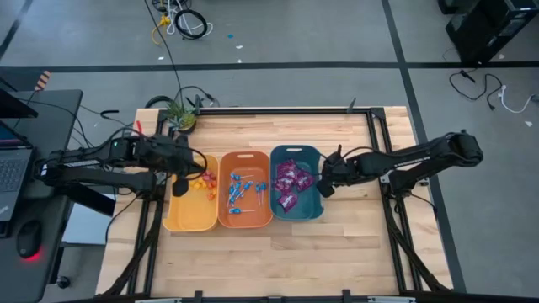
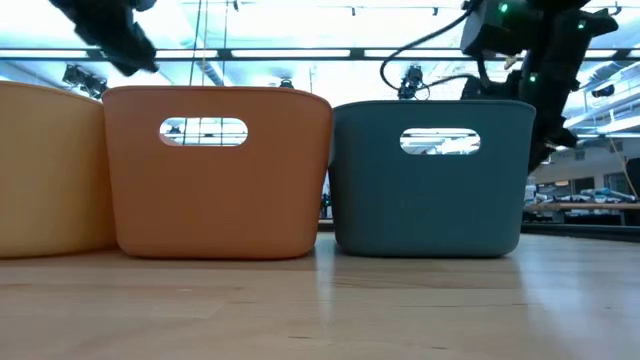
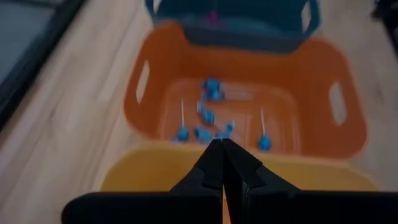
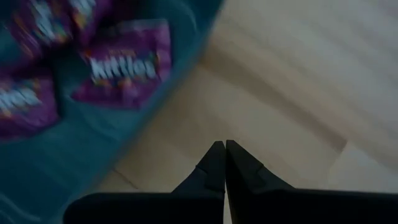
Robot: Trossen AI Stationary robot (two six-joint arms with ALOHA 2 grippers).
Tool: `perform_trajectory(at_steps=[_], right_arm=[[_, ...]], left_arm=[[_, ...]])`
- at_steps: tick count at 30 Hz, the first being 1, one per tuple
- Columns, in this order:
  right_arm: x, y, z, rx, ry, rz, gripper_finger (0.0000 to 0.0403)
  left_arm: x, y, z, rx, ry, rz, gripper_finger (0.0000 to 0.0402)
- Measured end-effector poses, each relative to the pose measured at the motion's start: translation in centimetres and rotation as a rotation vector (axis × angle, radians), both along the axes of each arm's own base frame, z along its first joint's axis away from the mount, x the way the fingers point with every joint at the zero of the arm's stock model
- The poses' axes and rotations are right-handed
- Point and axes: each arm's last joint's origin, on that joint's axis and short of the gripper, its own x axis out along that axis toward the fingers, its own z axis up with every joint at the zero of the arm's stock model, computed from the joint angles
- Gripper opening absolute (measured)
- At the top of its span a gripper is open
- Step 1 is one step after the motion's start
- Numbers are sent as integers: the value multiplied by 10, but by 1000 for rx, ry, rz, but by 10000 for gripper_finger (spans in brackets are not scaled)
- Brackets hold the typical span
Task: Sort candy
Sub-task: Move the blue bin beside the orange bin
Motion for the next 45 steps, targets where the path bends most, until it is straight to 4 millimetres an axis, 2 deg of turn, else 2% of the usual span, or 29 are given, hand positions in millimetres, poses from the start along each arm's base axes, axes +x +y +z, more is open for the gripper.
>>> perform_trajectory(at_steps=[4, 9, 16, 19, 23, 29, 32, 36, 41, 45], right_arm=[[4, -2, 8, -96, -87, 25, 0], [11, -16, 14, -192, -137, 67, 0], [0, -40, 35, -269, 55, -10, 0], [2, -53, 46, -331, 69, 7, 0], [13, -83, 58, -370, -47, 80, 0], [20, -127, 71, -336, -326, 196, 0], [22, -140, 70, -297, -405, 265, 0], [30, -152, 56, -243, -428, 347, 0], [46, -160, 34, -194, -441, 444, 0], [52, -162, 28, -183, -462, 488, 0]], left_arm=[[-5, 1, -6, -7, 86, 46, 1], [-5, 1, -10, 0, 120, 65, 1], [-4, 2, -27, 10, 173, 80, 1], [-4, 2, -31, 13, 183, 82, 1], [-2, 3, -30, 43, 163, 108, 1], [2, 4, -26, 59, 106, 112, 1], [2, 5, -25, 76, 96, 131, 1], [5, 6, -23, 110, 63, 136, 1], [7, 6, -20, 128, 31, 124, 1], [8, 6, -19, 128, 17, 126, 1]])
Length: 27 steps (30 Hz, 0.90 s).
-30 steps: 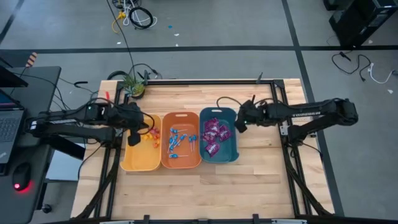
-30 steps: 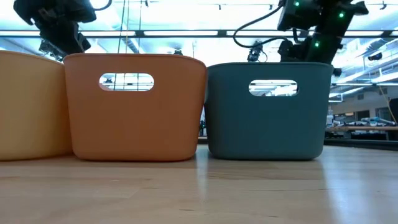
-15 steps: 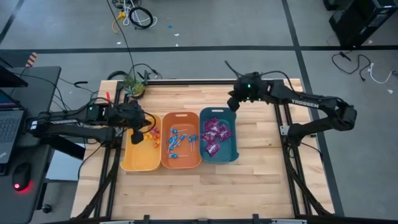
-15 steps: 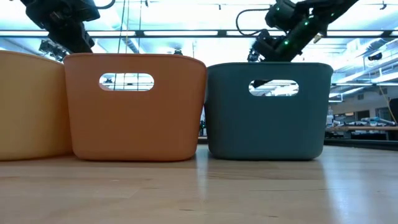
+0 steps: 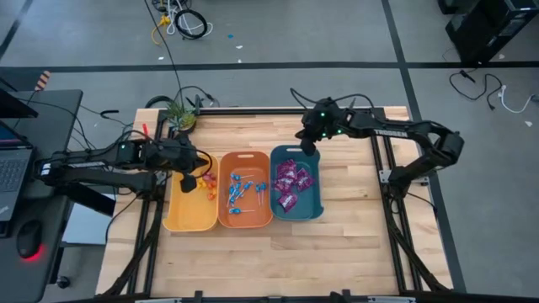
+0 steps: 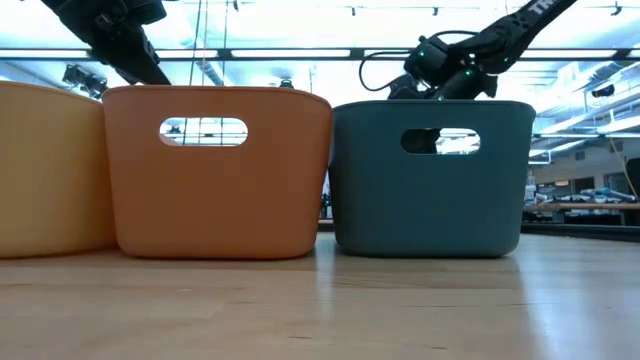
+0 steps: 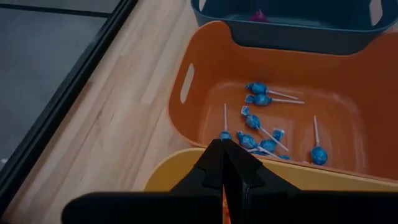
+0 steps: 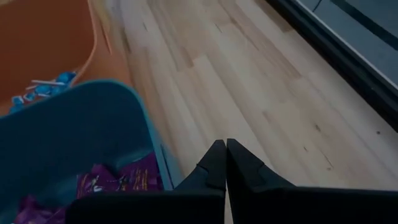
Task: Sort candy
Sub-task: Move the blue bin beside the orange bin
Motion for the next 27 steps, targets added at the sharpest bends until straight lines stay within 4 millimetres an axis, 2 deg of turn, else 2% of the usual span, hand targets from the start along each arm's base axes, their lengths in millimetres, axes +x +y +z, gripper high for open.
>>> perform_trajectory(at_steps=[8, 27], right_arm=[[-1, -2, -1, 16, -2, 27, 0], [8, 22, -5, 65, 40, 66, 0]], left_arm=[[0, 0, 0, 1, 1, 1, 1], [0, 0, 0, 9, 2, 12, 1]])
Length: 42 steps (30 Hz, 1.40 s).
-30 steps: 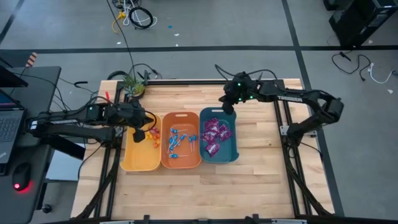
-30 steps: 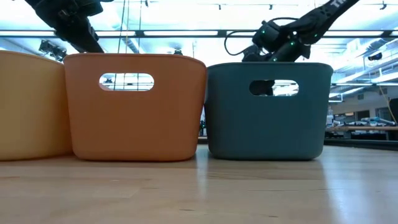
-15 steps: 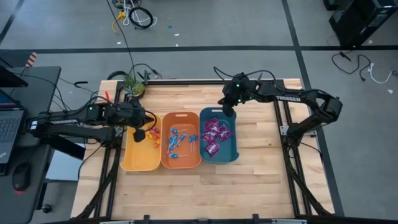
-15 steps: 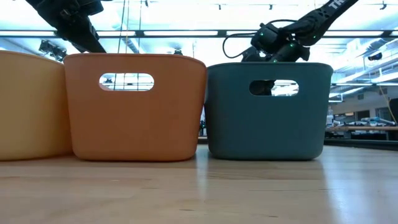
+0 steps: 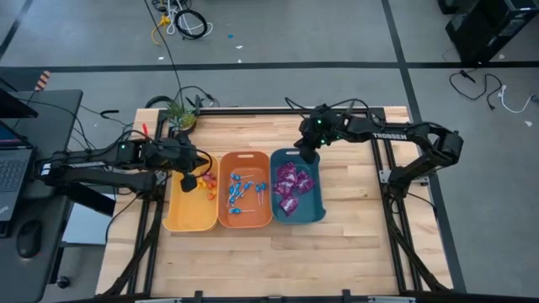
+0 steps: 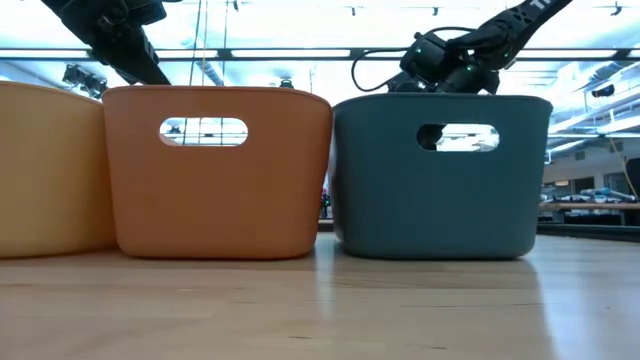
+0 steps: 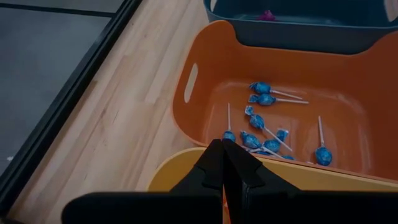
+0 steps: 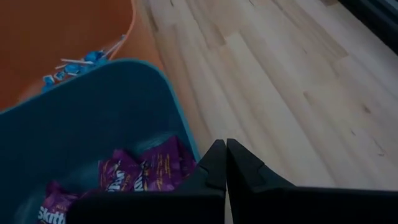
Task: Sort candy
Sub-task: Move the blue bin beside the orange bin
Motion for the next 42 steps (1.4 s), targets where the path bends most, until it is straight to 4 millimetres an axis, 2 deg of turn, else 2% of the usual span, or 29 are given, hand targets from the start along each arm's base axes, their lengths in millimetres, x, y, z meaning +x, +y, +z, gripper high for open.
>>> perform_trajectory(at_steps=[5, 9, 13, 17, 20, 27, 31, 35, 42], right_arm=[[1, 2, 0, 15, 5, -6, 0], [-3, 1, -2, -37, 64, -82, 0], [-14, 1, 6, -127, 136, -194, 0], [-34, 9, 18, -120, 220, -286, 0], [-46, 22, 23, -47, 278, -333, 0], [-58, 65, 16, 116, 501, -368, 0], [-57, 93, 13, 157, 553, -364, 0], [-50, 119, 13, 193, 524, -346, 0], [-40, 153, -1, 176, 548, -360, 0]], left_arm=[[0, 0, 0, 0, 0, 0, 1], [0, 0, 0, -2, 0, 1, 1], [0, 0, 0, -3, 0, 2, 1], [0, 0, 0, -3, 0, 2, 1], [0, 0, 0, -3, -1, 2, 1], [0, 0, 0, -3, -1, 1, 1], [0, 0, 0, -4, -1, 1, 1], [0, 0, 0, -4, -1, 1, 1], [0, 0, 0, -4, 0, 0, 1]])
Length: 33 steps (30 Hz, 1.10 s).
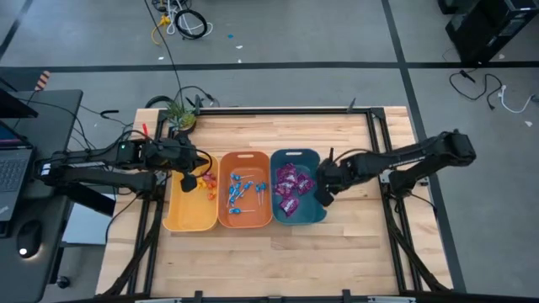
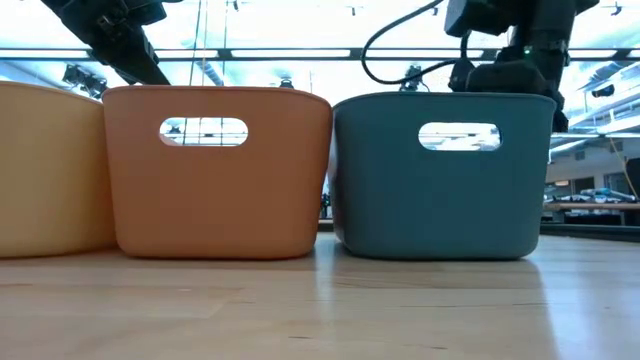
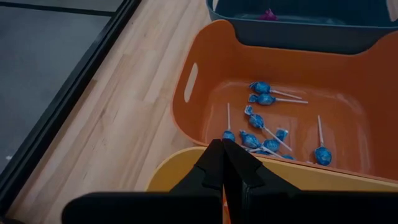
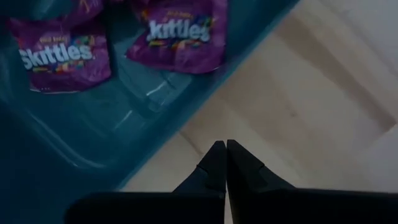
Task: Sort candy
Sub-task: Move the blue bin beside the orange bin
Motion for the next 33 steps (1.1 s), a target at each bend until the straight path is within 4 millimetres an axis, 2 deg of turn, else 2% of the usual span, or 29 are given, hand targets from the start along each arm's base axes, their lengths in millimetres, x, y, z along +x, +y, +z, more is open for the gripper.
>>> perform_trajectory(at_steps=[7, 13, 20, 27, 30, 33], right_arm=[[18, 15, -23, -3, 22, 31, 0], [23, 17, -30, 20, 24, 43, 0], [22, 17, -30, 28, 39, 44, 0], [1, 13, -24, -12, 185, -6, 0], [-6, 13, -14, -50, 155, -33, 0], [-5, 13, -4, -61, 52, -52, 0]], left_arm=[[0, 0, 0, -3, 0, -5, 1], [0, 0, 0, -17, -6, 7, 1], [0, 0, 0, -20, -7, 9, 1], [0, 0, 0, -25, -3, 4, 1], [-1, -1, -1, -34, 5, -5, 1], [-1, -1, -1, -35, 9, -6, 1]])
